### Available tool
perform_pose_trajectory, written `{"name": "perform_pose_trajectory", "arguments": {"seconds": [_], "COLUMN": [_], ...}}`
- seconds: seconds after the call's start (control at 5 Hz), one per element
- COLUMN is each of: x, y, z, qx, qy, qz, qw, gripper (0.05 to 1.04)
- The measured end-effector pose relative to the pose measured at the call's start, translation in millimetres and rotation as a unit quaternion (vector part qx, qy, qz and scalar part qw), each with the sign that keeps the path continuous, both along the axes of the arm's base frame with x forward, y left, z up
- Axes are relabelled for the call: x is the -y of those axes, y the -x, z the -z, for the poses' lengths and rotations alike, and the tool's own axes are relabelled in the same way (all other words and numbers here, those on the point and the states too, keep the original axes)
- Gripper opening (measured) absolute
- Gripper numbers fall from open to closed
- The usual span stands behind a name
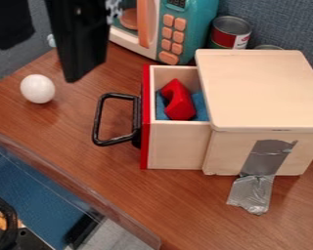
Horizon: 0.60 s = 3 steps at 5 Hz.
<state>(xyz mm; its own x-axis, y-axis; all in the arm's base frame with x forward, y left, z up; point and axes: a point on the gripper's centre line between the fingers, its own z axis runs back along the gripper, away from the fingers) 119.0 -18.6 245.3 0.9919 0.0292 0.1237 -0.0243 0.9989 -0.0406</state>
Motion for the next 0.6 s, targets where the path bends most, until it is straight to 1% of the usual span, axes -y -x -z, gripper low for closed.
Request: {"name": "perform_pose_trajectory", "arguments": {"seconds": [0.4, 0.6], "x": [0.3, -5.8], "y": [-2.1, -10.4], "z": [7.8, 14.9], "qx": [-0.003, 0.001], "qy": [0.001, 0.002], "qz": [-0.002, -0.004], "qw": [1.0, 1.0], "gripper": [0.999, 0.999]}}
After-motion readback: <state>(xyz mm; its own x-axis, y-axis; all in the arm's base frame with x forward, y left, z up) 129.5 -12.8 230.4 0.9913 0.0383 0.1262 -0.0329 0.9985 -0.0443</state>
